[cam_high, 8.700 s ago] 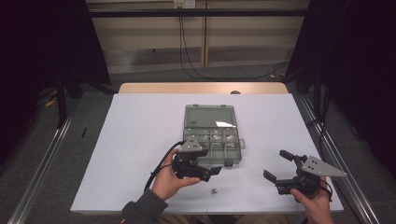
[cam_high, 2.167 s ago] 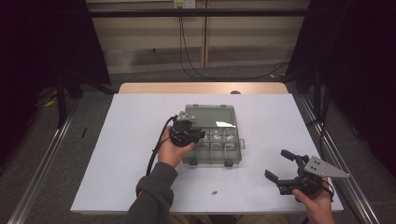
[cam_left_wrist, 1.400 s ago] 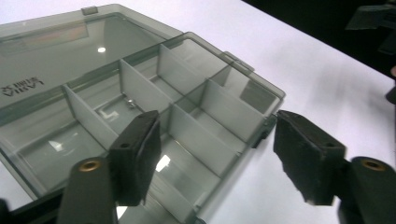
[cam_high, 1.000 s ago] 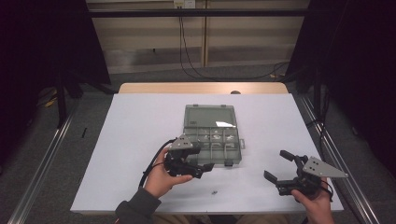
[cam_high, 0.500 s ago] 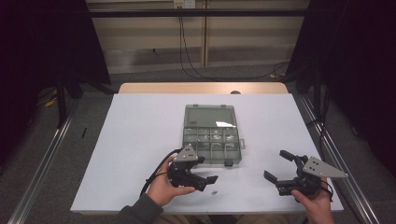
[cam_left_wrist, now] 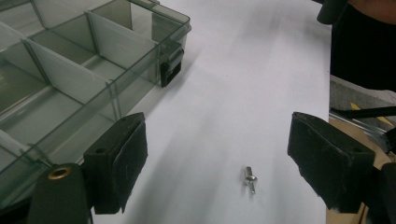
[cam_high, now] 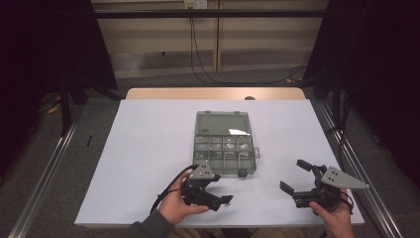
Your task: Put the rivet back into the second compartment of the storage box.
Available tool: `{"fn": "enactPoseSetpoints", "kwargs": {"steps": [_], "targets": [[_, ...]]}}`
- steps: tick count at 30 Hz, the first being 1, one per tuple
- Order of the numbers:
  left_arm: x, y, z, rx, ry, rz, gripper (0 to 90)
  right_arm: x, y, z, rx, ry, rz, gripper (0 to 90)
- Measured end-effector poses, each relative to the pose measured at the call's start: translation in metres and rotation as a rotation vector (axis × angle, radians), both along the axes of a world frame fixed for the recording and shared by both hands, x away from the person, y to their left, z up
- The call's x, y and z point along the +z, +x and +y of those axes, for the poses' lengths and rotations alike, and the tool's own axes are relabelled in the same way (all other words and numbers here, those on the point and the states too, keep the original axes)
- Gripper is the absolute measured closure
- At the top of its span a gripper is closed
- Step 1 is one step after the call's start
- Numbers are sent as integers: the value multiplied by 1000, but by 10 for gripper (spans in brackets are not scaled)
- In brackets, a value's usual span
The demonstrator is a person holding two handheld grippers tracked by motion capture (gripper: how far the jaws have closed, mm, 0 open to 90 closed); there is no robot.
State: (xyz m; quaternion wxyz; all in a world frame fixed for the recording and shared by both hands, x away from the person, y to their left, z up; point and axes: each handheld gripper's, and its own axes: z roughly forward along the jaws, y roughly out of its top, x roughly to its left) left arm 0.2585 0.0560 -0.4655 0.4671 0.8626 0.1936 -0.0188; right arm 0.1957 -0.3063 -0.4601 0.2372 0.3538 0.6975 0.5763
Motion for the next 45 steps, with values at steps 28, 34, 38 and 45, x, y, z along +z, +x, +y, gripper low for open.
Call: {"fn": "enactPoseSetpoints", "kwargs": {"steps": [28, 34, 38, 45], "targets": [[-9, -15, -6, -102, 120, 29, 731, 0, 0, 0, 2, -3, -2, 26], [-13, -16, -8, -109, 138, 36, 764, 1, 0, 0, 2, -4, -3, 25], [-14, -17, -8, -115, 151, 20, 801, 1, 0, 0, 1, -4, -2, 25], [-14, -17, -8, -109, 157, 25, 884, 1, 0, 1, 2, -8, -4, 25]]}}
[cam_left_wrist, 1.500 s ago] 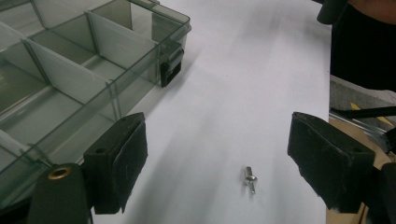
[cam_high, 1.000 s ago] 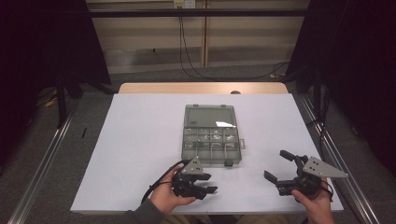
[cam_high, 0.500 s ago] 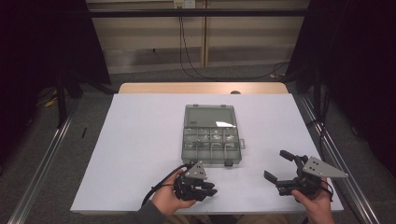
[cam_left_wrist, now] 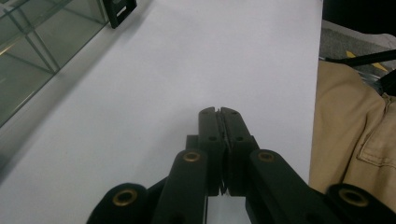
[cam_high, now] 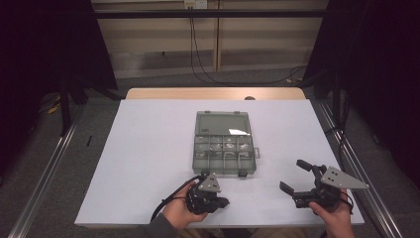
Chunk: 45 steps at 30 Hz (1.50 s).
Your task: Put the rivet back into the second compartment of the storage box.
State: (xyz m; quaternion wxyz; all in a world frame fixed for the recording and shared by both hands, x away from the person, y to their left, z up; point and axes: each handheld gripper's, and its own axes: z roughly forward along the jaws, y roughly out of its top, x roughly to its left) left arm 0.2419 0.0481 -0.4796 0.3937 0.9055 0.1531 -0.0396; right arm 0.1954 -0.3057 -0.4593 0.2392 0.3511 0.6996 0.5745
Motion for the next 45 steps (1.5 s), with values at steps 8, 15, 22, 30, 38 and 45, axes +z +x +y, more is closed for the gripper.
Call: {"fn": "enactPoseSetpoints", "kwargs": {"steps": [8, 15, 22, 30, 38, 45], "targets": [[2, 4, 1, 25, -1, 8, 887, 0, 0, 0, 2, 2, 0, 25], [11, 16, 5, 70, -43, -5, 888, 0, 0, -1, 0, 4, 1, 25], [15, 24, 7, 93, -52, -10, 888, 0, 0, -1, 1, 1, 0, 25], [20, 29, 6, 106, -63, -17, 889, 0, 0, 0, 1, 0, 1, 25], [27, 36, 10, 125, -85, -17, 889, 0, 0, -1, 1, 2, 1, 25], [34, 48, 13, 154, -92, -4, 888, 0, 0, -1, 1, 2, 1, 25]]}}
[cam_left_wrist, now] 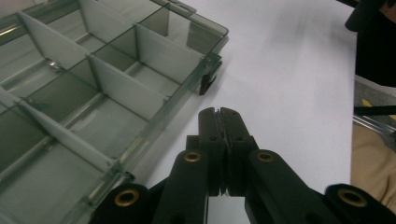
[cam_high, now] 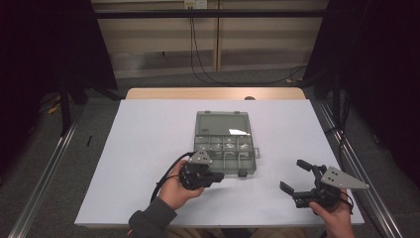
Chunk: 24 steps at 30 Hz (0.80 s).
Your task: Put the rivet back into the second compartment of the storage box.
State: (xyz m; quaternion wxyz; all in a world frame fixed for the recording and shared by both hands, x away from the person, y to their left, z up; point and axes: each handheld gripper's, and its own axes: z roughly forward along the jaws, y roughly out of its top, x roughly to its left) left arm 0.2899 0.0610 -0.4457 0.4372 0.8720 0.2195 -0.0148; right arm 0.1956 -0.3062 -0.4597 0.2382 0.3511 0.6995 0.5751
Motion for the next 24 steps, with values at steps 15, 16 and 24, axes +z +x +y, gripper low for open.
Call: {"fn": "enactPoseSetpoints", "kwargs": {"steps": [15, 16, 24], "targets": [[17, 26, 1, 78, -26, 4, 888, 0, 0, 0, -1, 3, 2, 25], [17, 27, 2, 81, -29, 8, 888, 0, 0, -1, -1, 3, 1, 25], [22, 38, -2, 111, -22, -10, 888, -1, 0, -1, -2, 5, 0, 25]]}}
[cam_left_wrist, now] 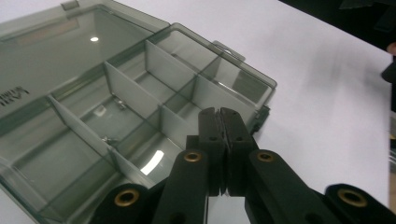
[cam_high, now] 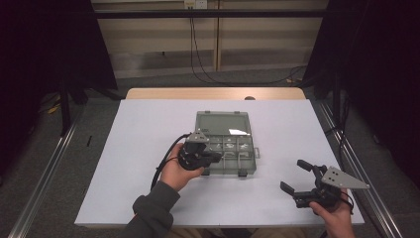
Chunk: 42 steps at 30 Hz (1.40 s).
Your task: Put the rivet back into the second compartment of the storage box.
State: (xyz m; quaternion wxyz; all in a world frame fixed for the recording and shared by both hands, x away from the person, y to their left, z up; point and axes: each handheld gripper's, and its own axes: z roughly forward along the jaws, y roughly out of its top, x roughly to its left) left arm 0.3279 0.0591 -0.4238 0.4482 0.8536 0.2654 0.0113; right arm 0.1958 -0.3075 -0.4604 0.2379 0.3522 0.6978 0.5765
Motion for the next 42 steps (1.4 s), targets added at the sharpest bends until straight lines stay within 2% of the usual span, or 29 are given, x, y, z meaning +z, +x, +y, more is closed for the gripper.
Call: {"fn": "enactPoseSetpoints", "kwargs": {"steps": [3, 10, 15, 23, 25, 29, 35, 42], "targets": [[0, 5, -2, 9, -1, 0, 888, 0, 0, 0, 0, -1, 2, 25], [-1, 21, -2, 64, -1, 4, 888, -1, 1, 0, 0, -10, 1, 24], [-6, 31, -3, 96, -13, 9, 888, -1, 2, 0, -4, -2, 2, 23], [-16, 46, -2, 130, -9, 13, 887, -4, -1, -2, -2, -19, 11, 24], [-18, 49, -2, 137, 4, 10, 887, -3, -3, -4, -11, -18, 10, 23], [-19, 51, -4, 153, 6, 1, 886, -2, -5, -6, -25, -12, 5, 23], [-19, 52, -14, 141, 17, -16, 883, -3, -5, -8, -25, -3, 7, 23], [-21, 54, -14, 147, 30, -16, 883, -3, -4, -5, -17, -9, 9, 23]]}}
